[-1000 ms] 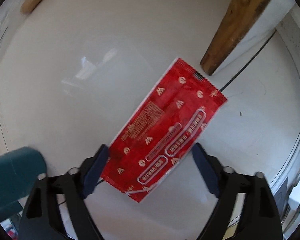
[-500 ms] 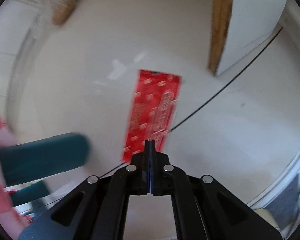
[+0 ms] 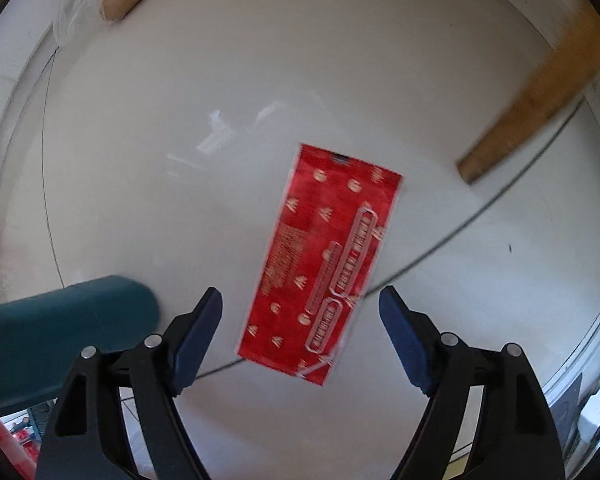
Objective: Collect trash
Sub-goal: 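Carry the red packet with the right tool to the yellow bin and open it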
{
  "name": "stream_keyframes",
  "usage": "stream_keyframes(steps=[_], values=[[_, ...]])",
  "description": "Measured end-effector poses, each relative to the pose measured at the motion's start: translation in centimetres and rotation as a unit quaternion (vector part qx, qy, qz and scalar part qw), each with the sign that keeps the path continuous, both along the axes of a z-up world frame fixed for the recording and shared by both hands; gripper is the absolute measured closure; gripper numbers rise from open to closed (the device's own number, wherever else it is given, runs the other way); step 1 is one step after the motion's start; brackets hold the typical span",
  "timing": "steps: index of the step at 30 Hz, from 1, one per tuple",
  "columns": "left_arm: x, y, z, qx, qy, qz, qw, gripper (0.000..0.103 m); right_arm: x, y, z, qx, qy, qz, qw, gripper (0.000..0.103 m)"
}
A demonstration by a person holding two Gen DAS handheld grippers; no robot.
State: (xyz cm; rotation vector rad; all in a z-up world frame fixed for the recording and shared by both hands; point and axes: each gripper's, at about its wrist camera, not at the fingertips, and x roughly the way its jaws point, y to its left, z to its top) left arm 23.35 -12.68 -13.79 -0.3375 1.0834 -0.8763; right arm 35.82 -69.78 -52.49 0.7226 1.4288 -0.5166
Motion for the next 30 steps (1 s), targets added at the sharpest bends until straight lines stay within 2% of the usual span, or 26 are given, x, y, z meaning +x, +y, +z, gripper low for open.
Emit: stream_keyframes(steps=[5,7,12,14,15,17,18,21,26,30], values=[[0.3,0.0,-0.1,0.000,0.000,0.000,1.0000,0.014,0.2,1.5,-2.9,0.008,0.064,0.026,0.998,0.026],[0.5,0.1,-0.2,0.000,0.002,0.001,1.0000,0.014,0.0,1.9,-3.5,-0.002,0.083,0.039,0.996,0.029],[0.7,0.5,-0.2,-0.006,0.004,0.005,1.0000,0.014,-1.1,1.6,-3.6,-0.025,0.083,0.068,0.994,0.032],[0.7,0.5,-0.1,-0.005,0.004,0.005,1.0000,0.014,-0.3,1.0,-3.5,-0.035,0.073,0.082,0.993,0.033],[0.7,0.5,-0.1,-0.006,0.005,0.005,1.0000,0.014,-1.0,0.7,-3.2,-0.038,0.069,0.089,0.993,0.039],[0.7,0.5,-0.1,-0.004,0.005,0.005,1.0000,0.014,-1.1,1.0,-2.8,-0.046,0.059,0.104,0.992,0.065],[0.7,0.5,-0.1,-0.005,0.005,0.005,1.0000,0.014,-1.2,1.1,-2.7,-0.044,0.059,0.106,0.992,0.083],[0.7,0.5,-0.1,-0.005,0.004,0.005,1.0000,0.014,-1.7,0.6,-3.2,-0.026,0.049,0.096,0.994,0.098],[0.6,0.4,0.2,-0.005,0.004,0.004,1.0000,0.014,-3.3,-0.6,-2.6,0.034,0.008,0.036,0.999,0.101],[0.1,-0.2,1.4,-0.012,-0.007,0.002,0.9999,0.014,-3.3,-0.4,-0.1,0.067,-0.064,0.007,0.996,0.101]])
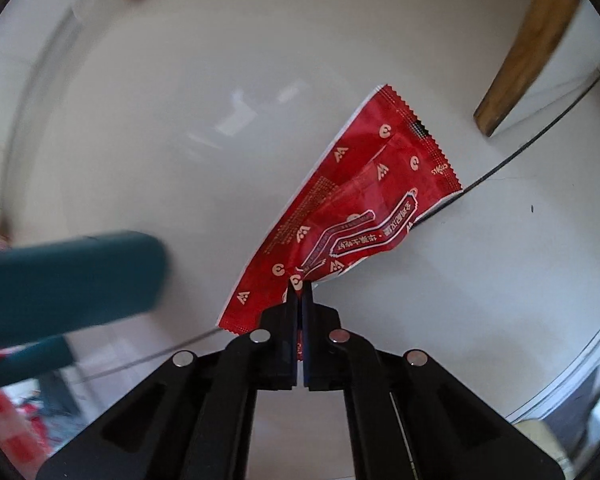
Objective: Collect trash
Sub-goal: 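Carry the red packet with the right tool to the yellow bin and open it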
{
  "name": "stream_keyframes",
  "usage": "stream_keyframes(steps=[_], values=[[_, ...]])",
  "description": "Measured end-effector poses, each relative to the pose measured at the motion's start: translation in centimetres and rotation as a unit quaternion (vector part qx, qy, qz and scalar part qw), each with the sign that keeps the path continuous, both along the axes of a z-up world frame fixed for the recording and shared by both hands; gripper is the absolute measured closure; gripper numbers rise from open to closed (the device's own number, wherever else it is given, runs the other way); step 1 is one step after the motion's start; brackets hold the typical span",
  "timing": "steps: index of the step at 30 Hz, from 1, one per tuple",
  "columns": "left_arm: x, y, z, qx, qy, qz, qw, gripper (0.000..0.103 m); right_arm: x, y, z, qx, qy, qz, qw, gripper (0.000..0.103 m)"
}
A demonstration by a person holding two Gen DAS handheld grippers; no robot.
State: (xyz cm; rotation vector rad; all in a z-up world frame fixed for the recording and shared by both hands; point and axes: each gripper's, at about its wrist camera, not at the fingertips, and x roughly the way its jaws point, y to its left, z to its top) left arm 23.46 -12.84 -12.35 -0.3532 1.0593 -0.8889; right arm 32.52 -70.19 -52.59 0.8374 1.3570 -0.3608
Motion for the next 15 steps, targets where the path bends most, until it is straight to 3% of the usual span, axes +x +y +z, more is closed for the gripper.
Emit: stream_keyframes(steps=[2,7,11,15], values=[[-0.5,-0.6,0.7,0.006,-0.012,-0.007,0.9999,0.014,-0.5,0.2,2.5,0.003,-0.033,0.000,0.999,0.101],[-2.3,-2.3,2.2,0.037,-0.052,-0.031,0.9975,0.014,-4.0,1.0,12.0,0.008,-0.139,0.011,0.990,0.101],[-4.1,-3.2,3.9,0.042,-0.081,-0.039,0.9951,0.014,-10.3,2.3,20.3,-0.015,-0.217,0.032,0.976,0.101],[-5.7,-3.6,5.5,0.034,-0.098,-0.039,0.9938,0.014,-19.2,4.3,26.7,-0.066,-0.244,0.050,0.966,0.101]])
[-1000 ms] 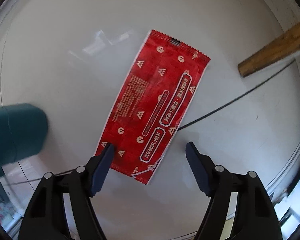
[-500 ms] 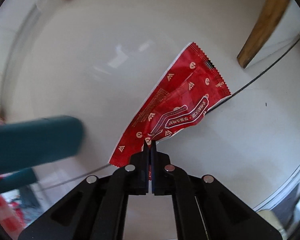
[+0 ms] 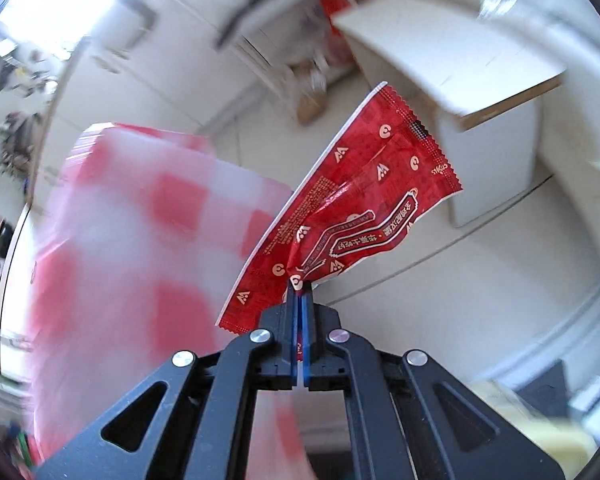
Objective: Collect trash
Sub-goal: 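Carry the red packet with the right tool to the yellow bin and open it, then grasp an orange carrot with the left tool while the right tool grasps a white tissue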
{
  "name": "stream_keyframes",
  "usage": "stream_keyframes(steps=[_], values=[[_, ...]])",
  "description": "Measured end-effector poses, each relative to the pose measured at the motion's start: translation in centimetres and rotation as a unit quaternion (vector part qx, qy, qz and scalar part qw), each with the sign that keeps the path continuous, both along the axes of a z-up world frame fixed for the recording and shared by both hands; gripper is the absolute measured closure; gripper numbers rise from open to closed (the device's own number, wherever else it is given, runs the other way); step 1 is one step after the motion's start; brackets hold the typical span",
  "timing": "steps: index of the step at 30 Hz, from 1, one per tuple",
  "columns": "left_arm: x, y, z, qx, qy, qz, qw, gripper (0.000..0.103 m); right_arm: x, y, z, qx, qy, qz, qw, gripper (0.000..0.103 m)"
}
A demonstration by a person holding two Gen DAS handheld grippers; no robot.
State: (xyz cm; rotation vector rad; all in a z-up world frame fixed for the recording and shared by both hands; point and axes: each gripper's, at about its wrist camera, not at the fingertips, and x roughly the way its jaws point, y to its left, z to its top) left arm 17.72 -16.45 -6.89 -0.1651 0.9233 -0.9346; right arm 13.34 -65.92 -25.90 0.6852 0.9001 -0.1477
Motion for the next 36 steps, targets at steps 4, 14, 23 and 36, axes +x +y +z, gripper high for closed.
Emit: stream_keyframes(steps=[4,14,23,36], values=[[-2.2,-0.5,1.1,0.004,-0.026,-0.002,0.9997,0.014,-8.2,2.1,2.8,-0.085,0.032,0.009,0.996,0.101],[-3.7,3.1,3.5,0.005,-0.048,0.068,0.9965,0.014,-14.0,5.3,-3.5,-0.099,0.212,0.026,0.972,0.055],[-3.9,10.2,3.1,0.078,-0.062,0.150,0.9837,0.014,-15.3,8.7,14.0,-0.106,-0.036,-0.046,0.993,0.032],[4.5,6.2,-1.3,0.183,-0.032,0.100,0.9775,0.014,1.6,31.5,15.8,-0.162,-0.032,0.252,0.954,0.025]])
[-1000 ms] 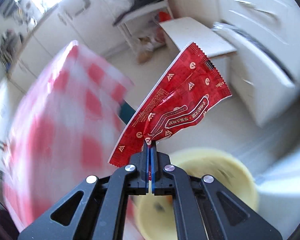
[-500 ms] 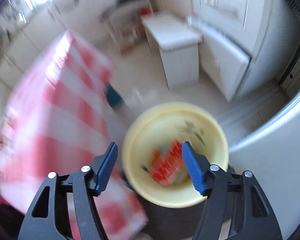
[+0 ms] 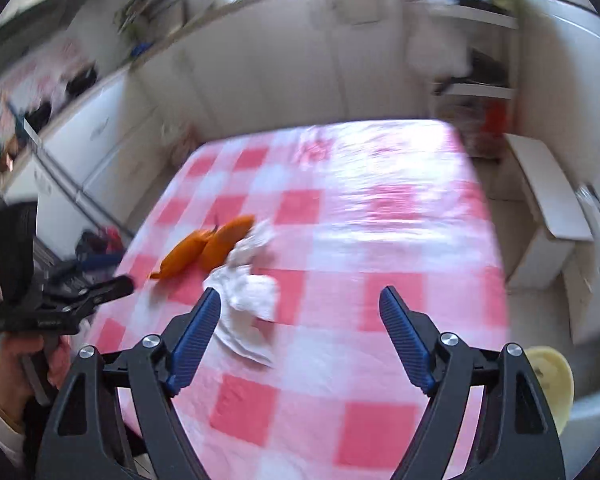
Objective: Collect trash
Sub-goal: 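Grasp an orange carrot with the left tool while the right tool grasps a white tissue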
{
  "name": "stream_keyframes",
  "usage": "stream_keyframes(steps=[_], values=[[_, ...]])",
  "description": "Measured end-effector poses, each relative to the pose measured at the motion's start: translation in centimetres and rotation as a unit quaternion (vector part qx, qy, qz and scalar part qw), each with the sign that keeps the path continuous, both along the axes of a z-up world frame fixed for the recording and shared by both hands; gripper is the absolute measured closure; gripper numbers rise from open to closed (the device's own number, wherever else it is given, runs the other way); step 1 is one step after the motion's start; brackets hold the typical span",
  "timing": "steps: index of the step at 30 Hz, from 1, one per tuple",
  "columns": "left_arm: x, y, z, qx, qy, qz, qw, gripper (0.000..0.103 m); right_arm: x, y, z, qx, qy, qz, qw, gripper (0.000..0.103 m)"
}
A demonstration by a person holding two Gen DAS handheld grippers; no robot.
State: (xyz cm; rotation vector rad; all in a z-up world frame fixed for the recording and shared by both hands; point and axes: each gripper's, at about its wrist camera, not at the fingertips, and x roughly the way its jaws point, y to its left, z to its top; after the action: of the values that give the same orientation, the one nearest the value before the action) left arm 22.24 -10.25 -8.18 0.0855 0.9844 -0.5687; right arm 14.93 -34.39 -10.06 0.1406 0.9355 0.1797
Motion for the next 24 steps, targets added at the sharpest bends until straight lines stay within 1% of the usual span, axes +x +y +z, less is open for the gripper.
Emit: stream_keyframes(steps=[2,4,7,8,9,10,11,12,13,14,16,17,19,22,24], values=[[1.7,-0.2,-1.0,0.001,0.015,0.006,0.9999,0.015,1.4,2.3,-1.1,-0.034,0.016,0.027,0.999,0.025],[3.2,-0.4,-2.0,0.001,0.031,0.009,0.9995,0.018,1.3,3.5,-2.2,-0.055,0.023,0.042,0.997,0.025],[4.3,-1.1,-3.2,0.020,0.039,0.000,0.9990,0.028,2.6,4.5,-3.4,-0.073,0.030,0.063,0.995,0.025],[4.5,-1.4,-3.5,0.025,0.043,-0.004,0.9988,0.033,2.7,4.7,-3.7,-0.078,0.035,0.067,0.994,0.025],[4.6,-1.6,-3.8,0.034,0.044,-0.006,0.9984,0.041,2.4,5.1,-3.8,-0.080,0.040,0.073,0.993,0.028],[4.7,-1.8,-4.0,0.041,0.046,-0.008,0.9981,0.045,2.5,5.4,-4.3,-0.084,0.044,0.080,0.992,0.034],[4.7,-2.0,-4.3,0.048,0.049,-0.010,0.9976,0.056,2.6,5.5,-4.7,-0.089,0.047,0.086,0.991,0.037],[4.6,-2.1,-4.3,0.054,0.041,-0.008,0.9976,0.062,2.6,5.7,-4.6,-0.091,0.049,0.089,0.991,0.046],[4.5,-2.1,-4.3,0.053,0.043,-0.010,0.9976,0.073,2.7,5.8,-4.7,-0.093,0.050,0.093,0.990,0.058],[4.4,-1.9,-4.2,0.041,0.048,-0.010,0.9979,0.078,2.6,6.0,-4.7,-0.094,0.049,0.098,0.990,0.065],[4.2,-1.6,-3.7,0.032,0.046,-0.006,0.9984,0.080,2.1,6.3,-4.5,-0.096,0.045,0.105,0.989,0.088],[4.1,-1.5,-3.3,0.030,0.042,-0.004,0.9986,0.081,1.9,6.4,-4.4,-0.099,0.043,0.108,0.988,0.091],[3.5,-1.0,-2.2,0.012,0.036,0.003,0.9993,0.082,1.1,6.3,-3.7,-0.094,0.036,0.109,0.989,0.095],[2.1,0.6,0.0,-0.024,0.020,0.022,0.9993,0.082,0.1,5.6,-2.4,-0.082,0.016,0.096,0.992,0.096],[0.9,1.9,1.5,-0.057,0.010,0.037,0.9977,0.082,-0.5,4.5,-1.3,-0.068,-0.003,0.073,0.995,0.096]])
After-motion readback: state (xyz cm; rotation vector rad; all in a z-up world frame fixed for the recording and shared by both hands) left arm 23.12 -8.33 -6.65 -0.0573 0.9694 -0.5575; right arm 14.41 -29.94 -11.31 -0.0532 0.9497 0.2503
